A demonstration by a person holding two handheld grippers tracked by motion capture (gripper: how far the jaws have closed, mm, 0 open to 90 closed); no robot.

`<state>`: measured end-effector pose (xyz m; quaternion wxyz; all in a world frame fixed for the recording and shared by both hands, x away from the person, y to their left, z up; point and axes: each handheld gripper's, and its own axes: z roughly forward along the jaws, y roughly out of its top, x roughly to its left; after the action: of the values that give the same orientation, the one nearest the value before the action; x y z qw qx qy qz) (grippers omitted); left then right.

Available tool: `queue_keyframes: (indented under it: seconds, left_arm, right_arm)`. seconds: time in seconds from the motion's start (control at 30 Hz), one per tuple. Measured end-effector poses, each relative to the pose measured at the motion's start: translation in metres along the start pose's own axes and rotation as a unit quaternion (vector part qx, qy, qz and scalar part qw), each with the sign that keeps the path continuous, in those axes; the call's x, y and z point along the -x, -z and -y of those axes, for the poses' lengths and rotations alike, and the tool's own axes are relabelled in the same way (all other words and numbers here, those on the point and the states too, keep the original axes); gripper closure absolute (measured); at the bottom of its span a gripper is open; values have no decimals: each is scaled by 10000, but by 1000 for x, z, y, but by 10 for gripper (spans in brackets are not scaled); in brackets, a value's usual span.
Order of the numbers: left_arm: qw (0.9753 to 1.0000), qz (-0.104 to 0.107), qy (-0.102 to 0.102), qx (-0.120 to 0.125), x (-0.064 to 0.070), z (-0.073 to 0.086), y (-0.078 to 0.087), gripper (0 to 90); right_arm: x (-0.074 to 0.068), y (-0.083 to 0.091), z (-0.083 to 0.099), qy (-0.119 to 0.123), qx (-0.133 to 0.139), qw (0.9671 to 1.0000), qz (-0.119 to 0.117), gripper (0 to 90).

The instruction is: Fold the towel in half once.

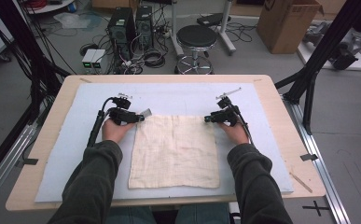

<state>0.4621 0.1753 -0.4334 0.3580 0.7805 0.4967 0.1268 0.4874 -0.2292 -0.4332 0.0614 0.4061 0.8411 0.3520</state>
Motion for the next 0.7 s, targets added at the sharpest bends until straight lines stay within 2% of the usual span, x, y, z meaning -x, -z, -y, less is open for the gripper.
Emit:
queue_keyframes:
  seconds: [0.03,0.1,0.13,0.23,0.27,0.3,0.33,0.5,0.57,0.7]
  left_arm:
    - [10000,48,-16,15,1,0,0,560]
    - [9998,76,-172,4,4,0,-1,588]
    - [9996,141,-246,-8,5,1,-1,621]
    - [9989,145,-452,9,11,1,-3,735]
    - [9985,107,-533,10,12,1,-3,755]
    - [9984,160,-544,26,13,1,-2,815]
    - [9984,163,-547,18,13,1,-2,826]
    - [9978,205,-623,57,13,0,3,845]
    - [9975,245,-653,143,13,-2,8,846]
    - [9963,308,-737,305,17,-4,19,847]
  right_arm:
    - [-1,0,-1,38,-12,10000,8,561]
    - [-3,-1,-1,150,-48,9999,-29,599]
    - [-3,-1,-1,195,-55,9998,30,619]
    - [-3,-1,-1,189,-62,9998,17,729]
    - [-2,-1,-2,186,-81,9998,-39,773]
    - [-2,-1,-1,200,-91,9997,-59,787]
    - [-3,-1,-2,247,-98,9996,-14,813]
    - [-4,1,-2,260,-91,9996,-101,838]
    - [-6,4,-3,257,-28,9996,-125,840]
    - [-8,16,-6,396,174,9988,-212,840]
